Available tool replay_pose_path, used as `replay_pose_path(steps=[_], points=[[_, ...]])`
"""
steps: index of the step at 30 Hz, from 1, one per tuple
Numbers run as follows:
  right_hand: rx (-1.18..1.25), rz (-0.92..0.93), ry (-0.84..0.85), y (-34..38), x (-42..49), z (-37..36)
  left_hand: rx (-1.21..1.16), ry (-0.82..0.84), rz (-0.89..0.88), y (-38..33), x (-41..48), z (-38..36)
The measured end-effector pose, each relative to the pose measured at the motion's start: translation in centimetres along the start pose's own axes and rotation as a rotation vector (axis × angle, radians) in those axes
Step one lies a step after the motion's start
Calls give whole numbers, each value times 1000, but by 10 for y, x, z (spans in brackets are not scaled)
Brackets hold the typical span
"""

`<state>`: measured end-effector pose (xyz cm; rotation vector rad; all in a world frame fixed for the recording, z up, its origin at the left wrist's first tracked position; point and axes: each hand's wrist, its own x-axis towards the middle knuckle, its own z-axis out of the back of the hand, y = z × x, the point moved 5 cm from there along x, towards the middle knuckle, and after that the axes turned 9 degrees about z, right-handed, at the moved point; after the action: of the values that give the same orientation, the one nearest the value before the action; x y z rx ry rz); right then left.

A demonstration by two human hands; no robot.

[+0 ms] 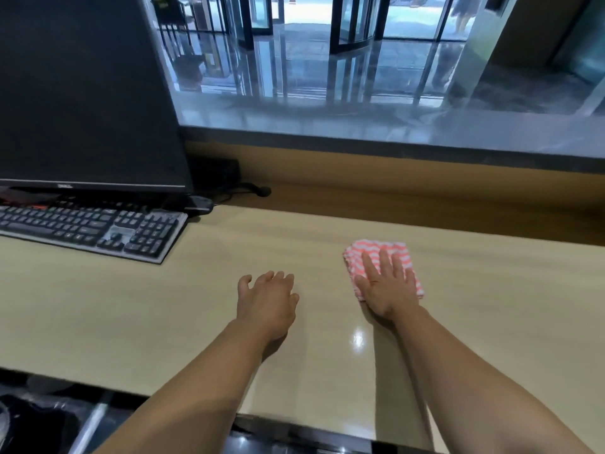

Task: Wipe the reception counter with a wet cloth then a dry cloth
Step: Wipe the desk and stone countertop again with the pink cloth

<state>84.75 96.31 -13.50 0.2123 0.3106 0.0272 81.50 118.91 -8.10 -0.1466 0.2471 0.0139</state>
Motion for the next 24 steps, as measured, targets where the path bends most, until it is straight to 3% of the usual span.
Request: replay_pose_path(steps=[4,8,19,22,24], points=[[18,-79,4,-47,26,22,-12,21,-5,-34,27,1],[55,-102,-22,-43,38,24,-12,50,30,-41,42,0],[1,435,-14,99,16,-16,13,9,133,-31,43,37],[-124,477,22,100,0,-16,15,19,132,-36,41,53],[-127,324,131,91,-5,-22,19,13,114,-43,41,66]])
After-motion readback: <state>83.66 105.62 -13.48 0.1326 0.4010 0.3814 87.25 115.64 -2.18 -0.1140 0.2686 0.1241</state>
